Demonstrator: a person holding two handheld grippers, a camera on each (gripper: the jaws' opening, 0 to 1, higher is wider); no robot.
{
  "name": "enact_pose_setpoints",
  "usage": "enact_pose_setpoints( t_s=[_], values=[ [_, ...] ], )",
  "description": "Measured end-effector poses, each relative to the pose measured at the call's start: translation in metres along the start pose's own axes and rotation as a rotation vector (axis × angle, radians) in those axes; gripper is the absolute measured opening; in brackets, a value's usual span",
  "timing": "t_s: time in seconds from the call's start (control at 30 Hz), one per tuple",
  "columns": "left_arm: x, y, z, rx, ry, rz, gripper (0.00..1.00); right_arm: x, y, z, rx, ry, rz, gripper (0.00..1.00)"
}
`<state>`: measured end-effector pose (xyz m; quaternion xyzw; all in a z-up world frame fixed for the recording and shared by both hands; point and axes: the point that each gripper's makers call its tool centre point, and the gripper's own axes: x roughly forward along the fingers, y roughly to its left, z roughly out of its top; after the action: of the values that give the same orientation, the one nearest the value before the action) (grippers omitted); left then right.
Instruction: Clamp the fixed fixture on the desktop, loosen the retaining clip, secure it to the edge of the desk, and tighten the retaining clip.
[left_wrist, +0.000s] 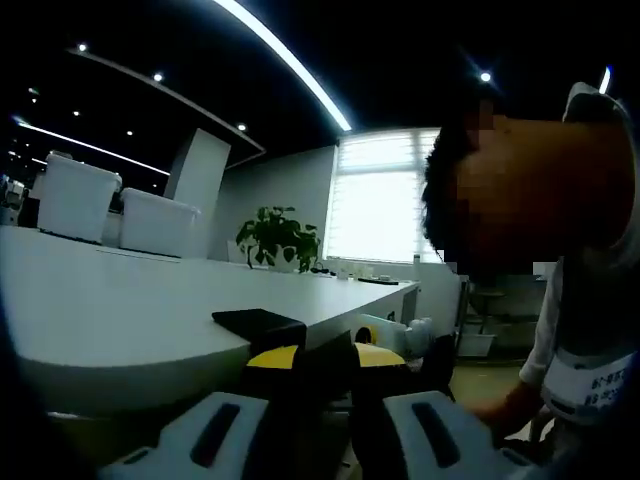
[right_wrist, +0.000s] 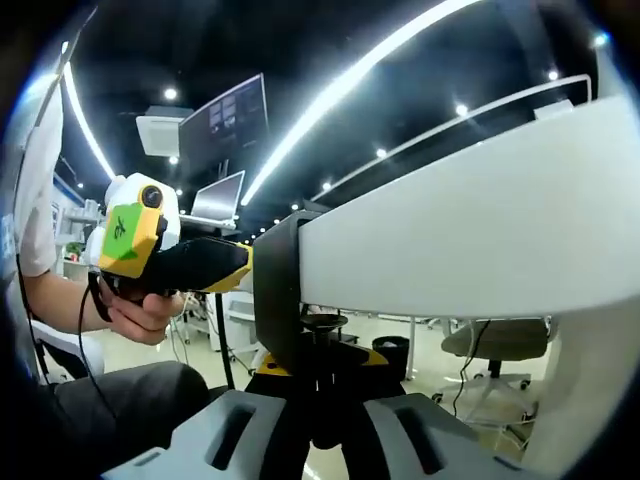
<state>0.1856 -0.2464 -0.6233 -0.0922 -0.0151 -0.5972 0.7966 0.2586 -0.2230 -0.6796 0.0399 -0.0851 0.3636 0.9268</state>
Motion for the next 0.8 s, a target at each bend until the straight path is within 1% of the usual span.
enact_pose_setpoints(
  t_s=[0.13,0.2,0.27,0.4,0.43,0.47,0.5,0.57,0.67,0.7,0.77,0.8],
  values=[
    [0.004,0.003,-0.005,-0.004,0.005,0.007,0.2,-0.003,0.0,0.001,0.001,-0.007,-0.001,0.06],
    [0.004,0.004,-0.007,0.003,0.011,0.009,0.18,-0.005,0.0,0.001,0.016,-0.008,0.001,0.06],
    [0.005,0.005,-0.006,0.012,0.01,0.011,0.17,-0.006,0.0,0.001,0.022,-0.012,0.003,0.06],
    [0.009,0.007,-0.004,-0.001,0.0,0.006,0.12,-0.01,-0.003,0.003,0.039,-0.02,0.007,0.07],
    [0.011,0.008,-0.004,0.024,0.003,-0.003,0.1,-0.01,-0.004,0.002,0.053,-0.022,0.005,0.07],
    [0.013,0.012,-0.004,0.082,0.007,0.013,0.06,-0.01,-0.005,0.002,0.062,-0.027,0.006,0.08],
    [0.013,0.014,-0.004,0.106,0.013,0.017,0.04,-0.01,-0.005,0.002,0.073,-0.036,0.006,0.08],
    [0.013,0.012,-0.002,0.091,0.007,0.001,0.04,-0.01,-0.006,0.002,0.085,-0.049,0.006,0.08],
    [0.014,0.013,0.001,0.07,-0.005,-0.008,0.03,-0.011,-0.006,0.003,0.081,-0.063,0.007,0.1],
    [0.014,0.012,0.001,0.083,-0.008,-0.018,0.03,-0.012,-0.007,0.003,0.08,-0.068,0.008,0.11],
    [0.016,0.01,0.0,0.132,-0.017,-0.055,0.03,-0.013,-0.008,0.003,0.085,-0.088,0.01,0.13],
    [0.015,0.011,-0.001,0.118,-0.017,-0.046,0.03,-0.013,-0.009,0.003,0.087,-0.094,0.01,0.15]
  ],
)
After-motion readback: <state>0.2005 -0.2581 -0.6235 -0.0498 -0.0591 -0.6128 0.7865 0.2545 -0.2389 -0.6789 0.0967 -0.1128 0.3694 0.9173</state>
